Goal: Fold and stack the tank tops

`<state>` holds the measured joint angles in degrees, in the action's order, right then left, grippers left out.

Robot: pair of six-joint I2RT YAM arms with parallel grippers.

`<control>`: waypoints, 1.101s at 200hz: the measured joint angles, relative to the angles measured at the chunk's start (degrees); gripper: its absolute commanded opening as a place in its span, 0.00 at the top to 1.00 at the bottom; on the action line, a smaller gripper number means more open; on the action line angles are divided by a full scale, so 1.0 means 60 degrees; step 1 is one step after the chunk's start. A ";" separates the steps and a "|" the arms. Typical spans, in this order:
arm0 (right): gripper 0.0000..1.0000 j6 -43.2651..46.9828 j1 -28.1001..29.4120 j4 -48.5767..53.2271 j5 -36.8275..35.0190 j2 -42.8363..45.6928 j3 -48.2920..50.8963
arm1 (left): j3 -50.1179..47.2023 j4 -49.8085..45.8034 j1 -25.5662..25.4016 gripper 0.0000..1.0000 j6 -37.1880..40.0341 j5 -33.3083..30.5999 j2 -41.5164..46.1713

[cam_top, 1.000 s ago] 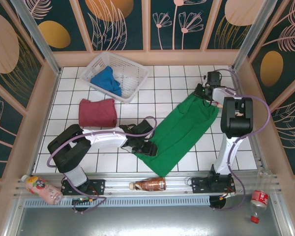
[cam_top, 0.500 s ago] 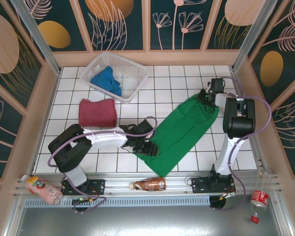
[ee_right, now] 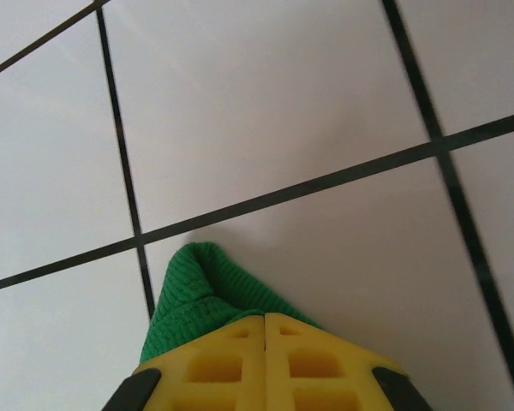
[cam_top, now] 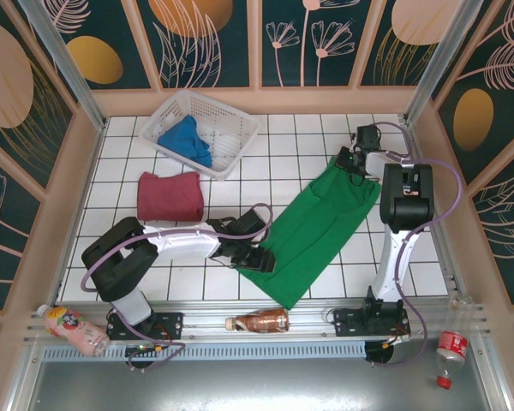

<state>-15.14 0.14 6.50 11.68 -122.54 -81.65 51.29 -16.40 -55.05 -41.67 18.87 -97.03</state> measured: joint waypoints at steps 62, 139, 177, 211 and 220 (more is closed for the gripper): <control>0.72 0.0284 -0.0007 0.0747 -0.0011 0.0058 -0.0583 | 0.0441 -0.1031 0.0000 0.44 0.0011 0.0025 0.0066; 0.71 0.0044 0.0040 0.1071 0.0291 0.3151 0.1158 | 0.1807 -0.1548 0.0816 0.44 0.0619 -0.0066 0.0033; 0.74 -0.0889 0.0554 0.0725 0.1126 0.4699 0.3912 | 0.1807 -0.1155 0.0925 0.44 0.0670 0.0047 -0.0597; 0.75 -0.1326 0.1133 0.0484 0.1512 0.4728 0.5246 | 0.1643 -0.0856 0.0925 0.44 0.0692 0.0076 -0.0860; 0.75 -0.1333 0.1166 0.0397 0.1501 0.4717 0.5388 | 0.1559 -0.0772 0.0925 0.44 0.0692 0.0091 -0.0860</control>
<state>-23.14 7.14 8.88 20.69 -94.24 -49.32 60.64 -21.04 -49.50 -37.52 19.42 -102.19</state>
